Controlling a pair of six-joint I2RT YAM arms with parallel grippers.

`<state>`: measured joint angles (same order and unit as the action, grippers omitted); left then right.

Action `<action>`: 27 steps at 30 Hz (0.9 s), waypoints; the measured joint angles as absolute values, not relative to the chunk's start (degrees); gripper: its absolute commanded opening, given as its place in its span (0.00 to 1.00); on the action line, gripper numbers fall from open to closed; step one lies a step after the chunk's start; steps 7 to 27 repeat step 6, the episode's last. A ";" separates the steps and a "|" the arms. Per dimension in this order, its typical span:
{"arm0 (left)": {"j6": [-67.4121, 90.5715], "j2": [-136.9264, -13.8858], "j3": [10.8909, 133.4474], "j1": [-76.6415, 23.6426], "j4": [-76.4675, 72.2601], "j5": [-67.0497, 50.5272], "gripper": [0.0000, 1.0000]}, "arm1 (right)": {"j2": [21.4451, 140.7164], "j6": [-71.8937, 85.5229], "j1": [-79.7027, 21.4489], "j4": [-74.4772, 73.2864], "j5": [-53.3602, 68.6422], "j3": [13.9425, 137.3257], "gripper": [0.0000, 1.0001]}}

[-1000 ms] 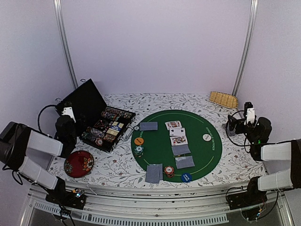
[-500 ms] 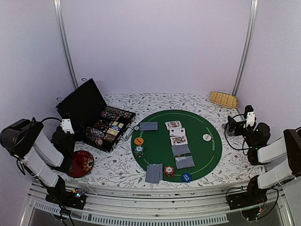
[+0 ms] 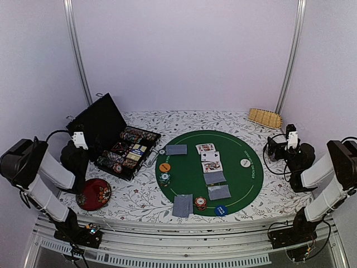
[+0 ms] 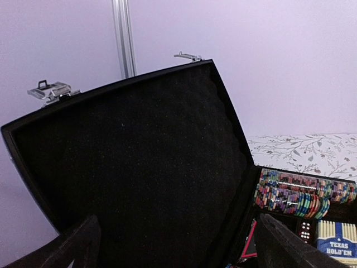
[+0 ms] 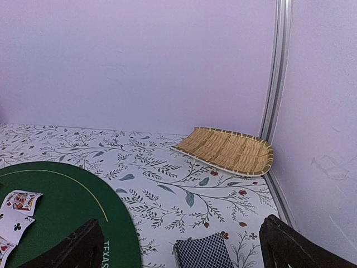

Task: Distribute texas hold em gaming equipment
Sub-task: Reset both arms

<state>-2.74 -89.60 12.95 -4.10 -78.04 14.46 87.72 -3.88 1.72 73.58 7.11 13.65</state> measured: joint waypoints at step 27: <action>-2.44 -89.60 12.95 -4.10 -77.95 14.17 0.98 | 87.72 -3.73 1.72 73.54 6.15 13.65 0.99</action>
